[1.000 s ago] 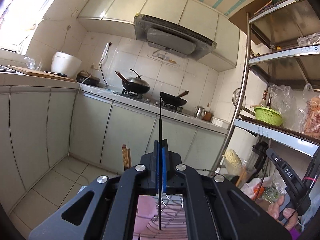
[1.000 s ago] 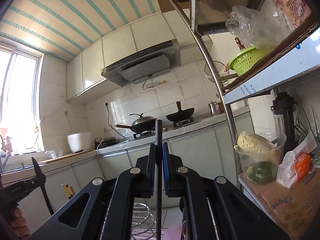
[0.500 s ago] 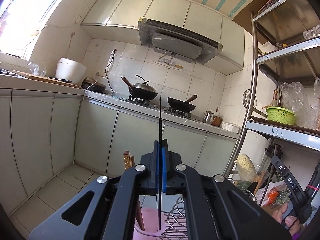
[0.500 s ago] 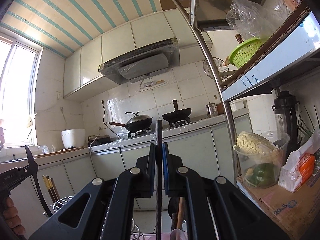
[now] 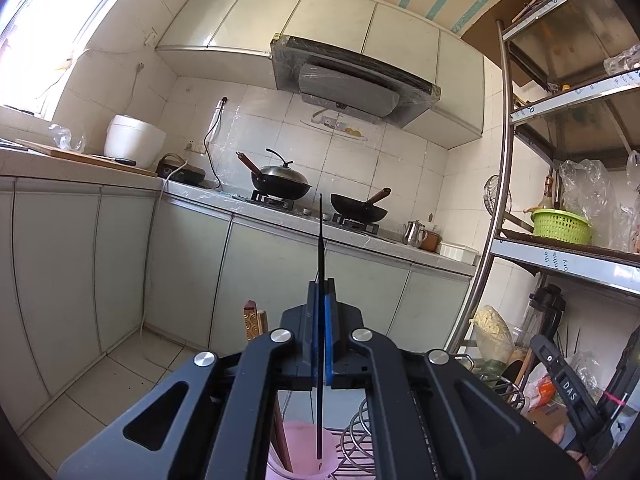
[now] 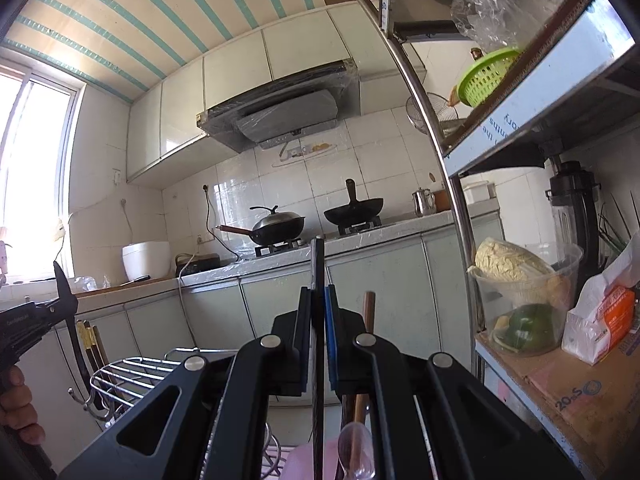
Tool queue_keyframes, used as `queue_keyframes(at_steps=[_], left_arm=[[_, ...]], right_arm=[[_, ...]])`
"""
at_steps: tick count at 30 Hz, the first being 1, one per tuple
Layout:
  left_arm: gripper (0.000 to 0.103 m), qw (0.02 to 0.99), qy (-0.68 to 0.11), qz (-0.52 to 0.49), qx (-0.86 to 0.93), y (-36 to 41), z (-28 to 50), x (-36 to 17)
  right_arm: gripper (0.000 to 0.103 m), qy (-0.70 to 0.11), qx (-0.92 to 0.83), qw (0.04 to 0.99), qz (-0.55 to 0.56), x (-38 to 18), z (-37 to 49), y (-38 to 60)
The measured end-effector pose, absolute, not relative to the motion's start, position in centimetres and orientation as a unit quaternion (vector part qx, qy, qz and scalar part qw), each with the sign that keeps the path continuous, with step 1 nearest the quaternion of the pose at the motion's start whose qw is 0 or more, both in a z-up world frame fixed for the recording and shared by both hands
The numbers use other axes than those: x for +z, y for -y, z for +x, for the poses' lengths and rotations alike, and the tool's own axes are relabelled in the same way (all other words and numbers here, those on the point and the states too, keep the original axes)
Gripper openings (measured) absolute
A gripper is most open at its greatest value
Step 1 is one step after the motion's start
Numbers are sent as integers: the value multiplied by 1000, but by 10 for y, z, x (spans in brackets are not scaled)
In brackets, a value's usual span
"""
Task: Organize utensils
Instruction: 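Lower the thin stick into the pink cup while the right lowers its stick, then open both tools, releasing the thin dark sticks into the pink cups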
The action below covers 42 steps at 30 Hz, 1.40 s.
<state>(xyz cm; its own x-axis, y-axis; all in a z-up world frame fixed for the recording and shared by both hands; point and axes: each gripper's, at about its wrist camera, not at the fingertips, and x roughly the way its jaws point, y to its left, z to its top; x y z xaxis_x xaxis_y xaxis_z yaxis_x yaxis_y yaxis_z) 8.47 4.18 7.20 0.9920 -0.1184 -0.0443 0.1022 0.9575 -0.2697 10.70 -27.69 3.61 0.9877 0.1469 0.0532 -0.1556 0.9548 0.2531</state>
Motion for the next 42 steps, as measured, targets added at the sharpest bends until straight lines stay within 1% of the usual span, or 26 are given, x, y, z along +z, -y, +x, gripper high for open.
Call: queue_keyframes(at_steps=[6, 16, 21, 29, 31, 32, 33, 34, 35, 36, 37, 39, 42], left_arm=[[1, 990, -40, -121, -55, -35, 94, 63], [1, 992, -83, -85, -49, -20, 96, 24], [1, 989, -110, -85, -51, -20, 93, 7], [3, 985, -145, -79, -48, -18, 94, -3], [6, 984, -154, -78, -49, -19, 93, -4], [12, 984, -156, -78, -49, -19, 92, -4], [19, 983, -157, -78, -48, -20, 91, -4], [22, 983, -158, -78, -48, -21, 89, -4], [24, 983, -160, -79, -49, -21, 88, -4], [26, 982, -162, -80, -49, -21, 87, -4], [26, 982, -163, -79, -49, -21, 85, -3], [28, 982, -162, -78, -50, -21, 82, -2], [29, 983, -157, -79, -50, -22, 76, 2]], right_arm=[[6, -9, 79, 987, 141, 18, 104, 279], [6, -37, 71, 985, 155, -1, 99, 286], [6, -35, 61, 987, 145, -2, 92, 282], [7, -45, 54, 988, 136, 2, 91, 280], [10, -48, 55, 988, 138, 3, 91, 281], [12, -51, 54, 987, 139, 3, 91, 280], [18, -54, 54, 987, 141, 4, 91, 281], [22, -55, 55, 987, 143, 3, 90, 282], [23, -56, 54, 986, 144, 3, 90, 282], [24, -57, 54, 987, 144, 3, 88, 283], [31, -57, 55, 987, 143, 3, 87, 283], [36, -55, 55, 987, 142, 4, 83, 283], [36, -52, 55, 988, 138, 7, 77, 284]])
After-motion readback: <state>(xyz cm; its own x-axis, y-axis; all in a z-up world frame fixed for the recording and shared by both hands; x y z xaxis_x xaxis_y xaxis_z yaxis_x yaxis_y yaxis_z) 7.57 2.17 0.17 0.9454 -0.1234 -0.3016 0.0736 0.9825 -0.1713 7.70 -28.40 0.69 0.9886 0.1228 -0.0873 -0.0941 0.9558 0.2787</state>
